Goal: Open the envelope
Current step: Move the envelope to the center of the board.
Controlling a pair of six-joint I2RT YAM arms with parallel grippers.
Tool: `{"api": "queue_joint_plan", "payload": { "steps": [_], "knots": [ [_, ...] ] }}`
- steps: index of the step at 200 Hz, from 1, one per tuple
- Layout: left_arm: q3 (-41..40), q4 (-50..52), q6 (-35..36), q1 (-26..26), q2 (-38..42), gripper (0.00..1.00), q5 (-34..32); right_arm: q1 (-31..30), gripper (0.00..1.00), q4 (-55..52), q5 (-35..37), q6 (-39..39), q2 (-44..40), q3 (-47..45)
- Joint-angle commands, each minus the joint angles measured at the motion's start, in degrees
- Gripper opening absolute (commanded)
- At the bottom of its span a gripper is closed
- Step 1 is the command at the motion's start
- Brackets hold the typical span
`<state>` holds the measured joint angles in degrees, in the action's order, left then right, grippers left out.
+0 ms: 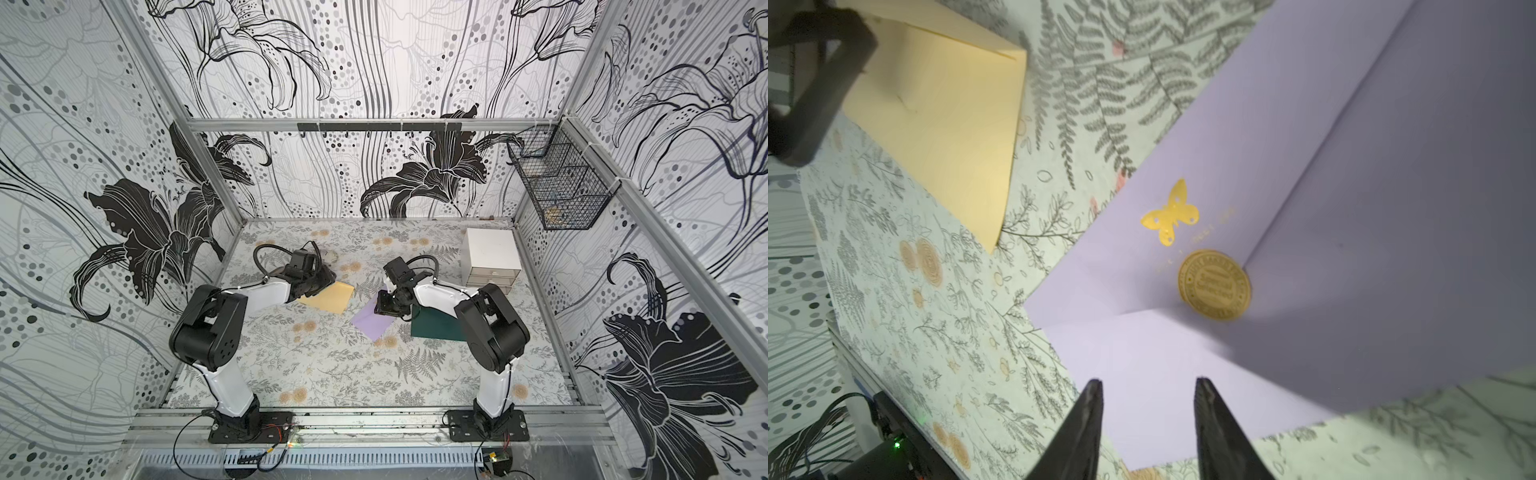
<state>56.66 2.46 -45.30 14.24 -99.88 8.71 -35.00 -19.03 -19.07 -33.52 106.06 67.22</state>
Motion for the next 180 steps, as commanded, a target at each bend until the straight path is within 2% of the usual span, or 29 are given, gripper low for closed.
{"api": "queue_joint_plan", "payload": {
  "steps": [1, 42, 72, 96, 112, 145, 180],
  "knots": [
    [-0.83, 2.71, 1.58, -0.13, 8.79, 0.54, 0.72, -0.47, 0.39, -1.62, 0.54, 0.8, 2.52, 2.42],
    [-10.14, 7.95, 1.98, 0.01, 24.24, 0.59, -3.16, -5.58, 0.39, -0.14, 1.03, -0.98, 7.14, 2.61],
    [-16.96, 13.23, 2.45, 0.07, 30.48, 0.59, -3.49, -10.51, 0.39, 3.64, -0.1, -5.47, 9.27, 1.11],
    [-23.47, 10.24, -1.78, -0.07, 34.4, 0.59, -4.18, -14.36, 0.39, 9.51, -3.73, -11.27, 9.63, 1.33],
    [-26.57, 5.97, -4.37, -0.07, 35.54, 0.59, -3.61, -15.14, 0.39, 10.06, -4.11, -12.45, 7.98, 2.49],
    [-27.52, 0.94, -6.33, 1.01, 33.83, 0.56, -1.61, -12.13, 0.39, 0.22, 4.86, -7.0, 0.11, 3.57],
    [-25.35, -3.21, -6.65, 8.18, 28.19, 0.56, -3.63, 0.4, 0.39, 1.71, 1.54, -7.4, -5.92, -4.91]
  ]
}}
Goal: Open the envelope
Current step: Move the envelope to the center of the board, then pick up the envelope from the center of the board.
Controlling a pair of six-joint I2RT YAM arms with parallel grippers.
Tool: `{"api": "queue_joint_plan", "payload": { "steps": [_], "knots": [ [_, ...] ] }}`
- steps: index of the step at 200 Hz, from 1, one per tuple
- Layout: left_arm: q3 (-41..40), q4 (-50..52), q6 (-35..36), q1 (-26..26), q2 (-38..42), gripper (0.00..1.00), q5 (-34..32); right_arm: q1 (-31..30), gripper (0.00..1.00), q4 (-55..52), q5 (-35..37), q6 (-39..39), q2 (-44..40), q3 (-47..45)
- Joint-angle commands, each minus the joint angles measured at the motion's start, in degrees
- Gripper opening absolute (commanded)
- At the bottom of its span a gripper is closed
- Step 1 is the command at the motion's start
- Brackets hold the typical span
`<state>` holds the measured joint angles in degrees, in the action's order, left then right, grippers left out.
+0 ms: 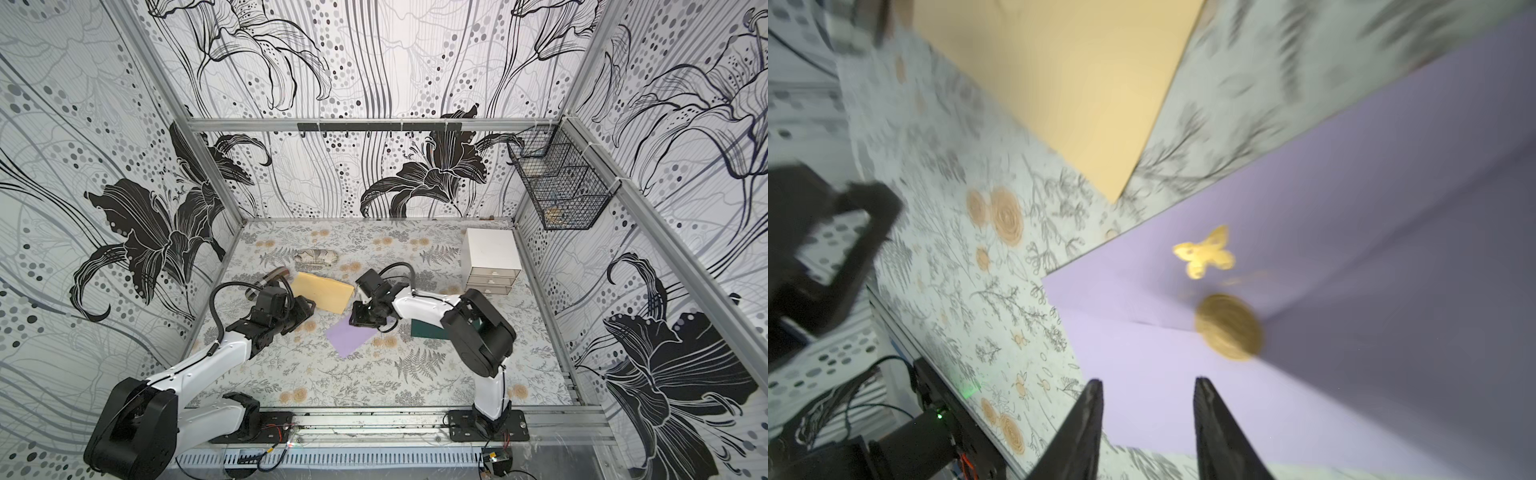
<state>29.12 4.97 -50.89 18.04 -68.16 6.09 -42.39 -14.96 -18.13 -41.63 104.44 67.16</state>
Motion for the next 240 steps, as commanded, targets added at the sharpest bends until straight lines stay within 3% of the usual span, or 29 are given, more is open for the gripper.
{"api": "queue_joint_plan", "payload": {
  "steps": [1, 30, 67, 171, 240],
  "knots": [
    [2.31, -5.7, -1.05, 4.73, -3.72, 0.56, -1.13, 8.08, 0.39, -2.31, 0.53, 0.74, -4.36, -5.06],
    [7.08, -6.11, -0.74, 11.22, -10.72, 0.56, -2.92, 12.16, 0.39, -3.67, 0.56, 2.7, -4.49, -6.33],
    [11.02, -6.63, -0.69, 15.22, -19.29, 0.56, -1.53, 13.38, 0.39, -3.69, 0.93, 2.88, -2.57, -6.25],
    [9.78, -10.8, -3.87, 16.22, -27.0, 0.56, 1.54, 14.0, 0.43, -0.77, 1.26, 2.79, -0.01, -9.31],
    [7.7, -11.18, -5.02, 16.06, -26.89, 0.55, 1.25, 14.0, 0.44, 4.41, -2.1, 0.37, -0.57, -12.26]
  ]
}}
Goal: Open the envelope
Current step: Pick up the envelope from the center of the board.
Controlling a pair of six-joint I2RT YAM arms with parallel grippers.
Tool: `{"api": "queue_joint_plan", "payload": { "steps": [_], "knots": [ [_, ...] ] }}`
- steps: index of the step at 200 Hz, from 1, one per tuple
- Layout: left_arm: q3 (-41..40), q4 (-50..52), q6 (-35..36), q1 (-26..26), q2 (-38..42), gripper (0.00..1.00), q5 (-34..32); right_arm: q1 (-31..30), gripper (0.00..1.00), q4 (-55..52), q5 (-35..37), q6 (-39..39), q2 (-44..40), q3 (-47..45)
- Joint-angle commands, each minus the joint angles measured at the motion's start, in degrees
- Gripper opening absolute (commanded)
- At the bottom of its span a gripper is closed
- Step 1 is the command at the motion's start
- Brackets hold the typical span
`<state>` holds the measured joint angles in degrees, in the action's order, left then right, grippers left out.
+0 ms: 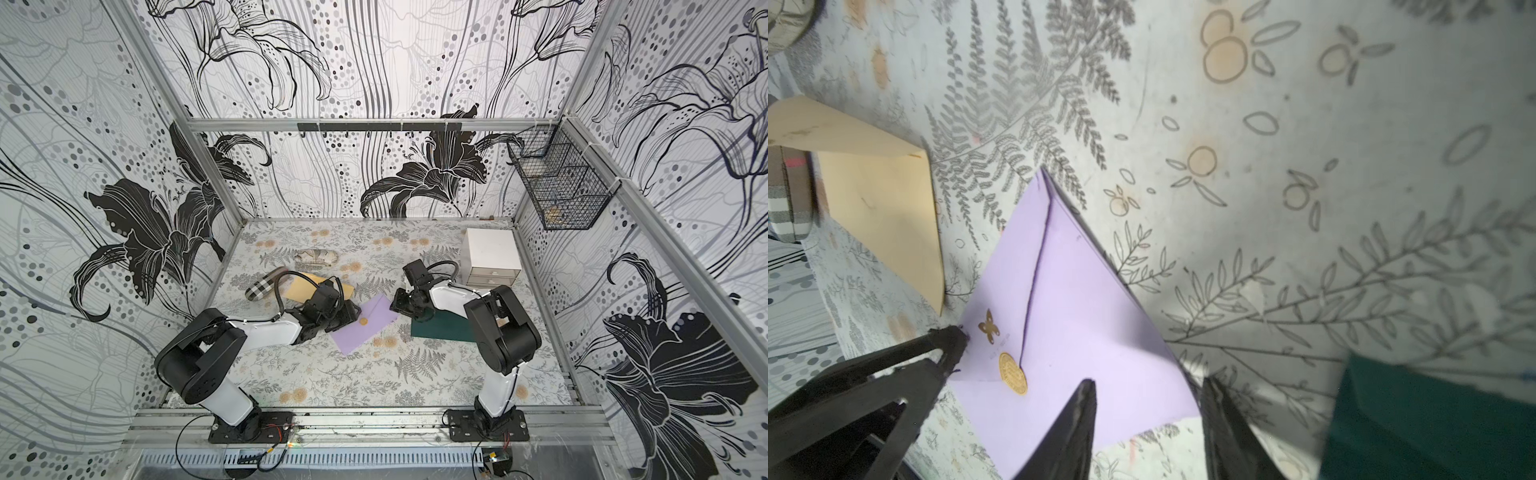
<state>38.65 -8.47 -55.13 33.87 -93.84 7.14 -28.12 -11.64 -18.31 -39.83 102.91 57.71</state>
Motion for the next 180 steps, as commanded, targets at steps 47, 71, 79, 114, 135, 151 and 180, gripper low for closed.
{"api": "queue_joint_plan", "payload": {
  "steps": [47, 71, 79, 114, 135, 151, 180],
  "knots": [
    [-1.65, 1.66, -0.86, 0.28, -1.91, 0.55, 0.31, -0.27, 0.44, 5.65, -4.06, -2.62, -1.66, -4.7],
    [-1.43, 1.26, -1.02, 0.24, -2.39, 0.55, 0.42, -0.1, 0.44, 6.88, -4.35, -3.03, -2.67, -5.22],
    [-1.39, 1.31, -0.98, 0.25, -2.32, 0.55, 0.51, -0.03, 0.44, 7.33, -4.44, -3.14, -3.11, -5.45],
    [-1.13, 1.7, -0.87, 0.24, -2.33, 0.55, 0.51, 0.59, 0.44, 10.47, -5.18, -3.81, -4.9, -7.43],
    [-1.06, 1.77, -0.78, 0.24, -2.6, 0.55, 0.5, 1.11, 0.44, 14.67, -6.93, -5.19, -5.82, -9.48],
    [-0.7, 2.17, -0.53, 0.24, -2.68, 0.55, 0.41, 1.31, 0.44, 18.75, -8.29, -6.45, -6.7, -11.29],
    [-0.16, 2.93, -0.19, 0.28, -2.7, 0.55, 0.16, 1.4, 0.44, 22.44, -9.12, -7.27, -6.91, -12.73]
  ]
}}
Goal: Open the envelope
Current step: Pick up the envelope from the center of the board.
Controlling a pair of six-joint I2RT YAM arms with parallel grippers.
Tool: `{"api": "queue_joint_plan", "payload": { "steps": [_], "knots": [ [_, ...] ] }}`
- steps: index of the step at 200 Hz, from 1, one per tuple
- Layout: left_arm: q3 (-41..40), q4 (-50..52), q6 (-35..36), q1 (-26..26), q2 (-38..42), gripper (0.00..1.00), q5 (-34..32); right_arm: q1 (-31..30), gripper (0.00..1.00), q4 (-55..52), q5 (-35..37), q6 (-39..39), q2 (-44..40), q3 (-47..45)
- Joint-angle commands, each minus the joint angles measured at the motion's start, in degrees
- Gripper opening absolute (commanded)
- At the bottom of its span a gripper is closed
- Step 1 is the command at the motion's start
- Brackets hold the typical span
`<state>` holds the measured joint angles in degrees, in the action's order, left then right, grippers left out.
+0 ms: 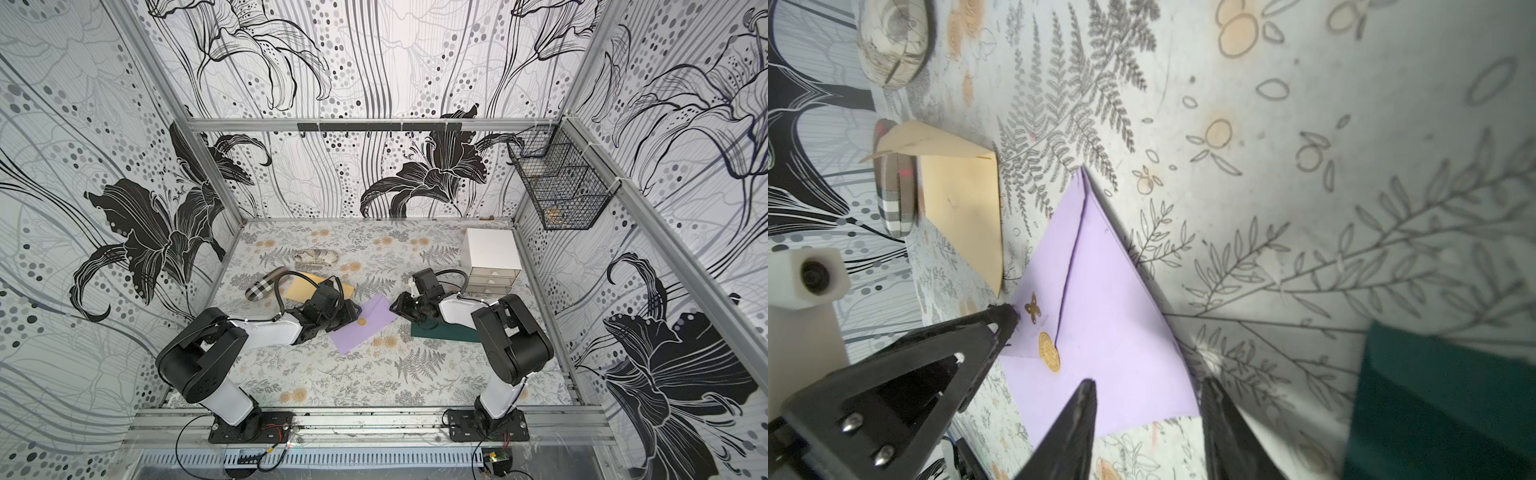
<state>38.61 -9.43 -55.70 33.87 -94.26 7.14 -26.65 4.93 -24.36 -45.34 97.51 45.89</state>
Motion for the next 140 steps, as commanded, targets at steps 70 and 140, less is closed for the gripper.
{"api": "queue_joint_plan", "payload": {
  "steps": [70, 140],
  "knots": [
    [0.67, 4.45, 0.72, 0.24, -2.36, 0.55, 0.25, -0.06, 0.41, 9.38, -3.3, -2.82, -3.43, -2.07],
    [0.42, 4.71, 1.08, 0.26, -1.72, 0.55, -0.08, -0.06, 0.02, 8.3, -2.82, -2.48, -2.72, -2.15]
  ]
}}
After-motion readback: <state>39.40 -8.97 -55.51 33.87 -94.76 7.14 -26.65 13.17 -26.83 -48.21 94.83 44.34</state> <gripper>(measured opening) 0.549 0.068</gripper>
